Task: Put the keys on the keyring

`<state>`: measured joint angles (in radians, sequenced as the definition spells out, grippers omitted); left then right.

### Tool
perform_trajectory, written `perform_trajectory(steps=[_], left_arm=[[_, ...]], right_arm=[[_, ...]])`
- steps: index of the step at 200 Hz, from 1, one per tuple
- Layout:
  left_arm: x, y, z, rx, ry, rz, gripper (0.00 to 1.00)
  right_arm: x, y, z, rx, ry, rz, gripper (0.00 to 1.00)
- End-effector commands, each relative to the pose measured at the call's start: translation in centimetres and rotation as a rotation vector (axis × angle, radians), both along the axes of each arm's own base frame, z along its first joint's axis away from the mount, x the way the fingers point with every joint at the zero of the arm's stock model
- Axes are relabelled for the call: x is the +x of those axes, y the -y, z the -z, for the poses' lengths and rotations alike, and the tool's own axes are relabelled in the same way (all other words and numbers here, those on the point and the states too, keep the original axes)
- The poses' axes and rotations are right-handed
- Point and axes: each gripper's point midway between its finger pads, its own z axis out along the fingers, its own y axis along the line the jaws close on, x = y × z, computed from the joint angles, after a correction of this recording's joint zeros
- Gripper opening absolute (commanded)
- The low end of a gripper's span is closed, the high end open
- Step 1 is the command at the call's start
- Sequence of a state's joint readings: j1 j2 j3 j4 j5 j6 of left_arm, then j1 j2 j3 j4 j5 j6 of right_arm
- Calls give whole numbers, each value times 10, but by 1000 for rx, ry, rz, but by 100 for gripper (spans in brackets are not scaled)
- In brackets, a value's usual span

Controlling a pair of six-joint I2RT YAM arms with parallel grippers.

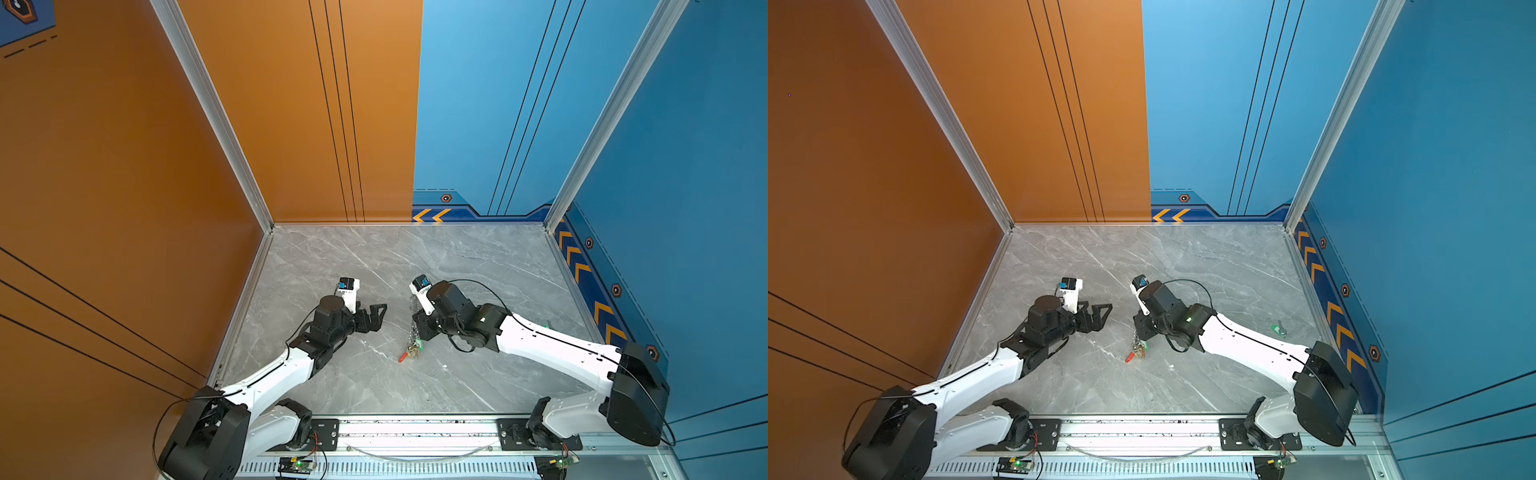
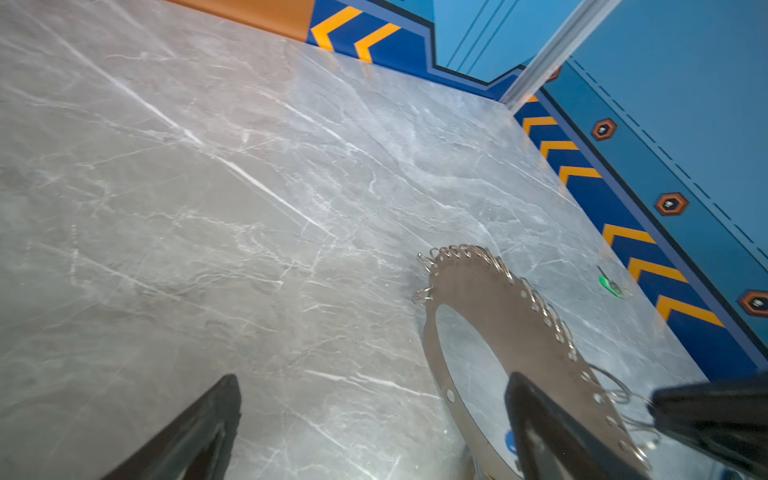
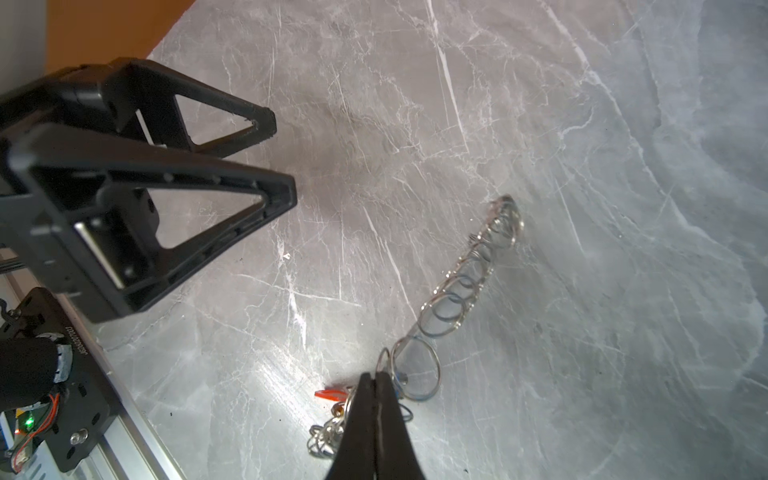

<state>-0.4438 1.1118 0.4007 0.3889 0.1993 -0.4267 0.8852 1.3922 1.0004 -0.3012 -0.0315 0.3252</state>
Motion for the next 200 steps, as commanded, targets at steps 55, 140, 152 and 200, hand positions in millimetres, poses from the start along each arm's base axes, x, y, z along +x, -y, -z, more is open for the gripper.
perform_trajectory(steps=[55, 140, 152, 200], left_arm=[[-29, 44, -20, -40, 164, 255, 96], [-40, 65, -17, -56, 165, 362, 76], [-39, 66, -15, -55, 156, 363, 74], [-43, 71, -14, -51, 181, 385, 68]], right_arm=[[5, -5, -30, 105, 68, -14, 0], [3, -14, -12, 137, 27, -31, 0], [1, -15, -10, 160, 27, -50, 0], [3, -8, -5, 155, 24, -66, 0]])
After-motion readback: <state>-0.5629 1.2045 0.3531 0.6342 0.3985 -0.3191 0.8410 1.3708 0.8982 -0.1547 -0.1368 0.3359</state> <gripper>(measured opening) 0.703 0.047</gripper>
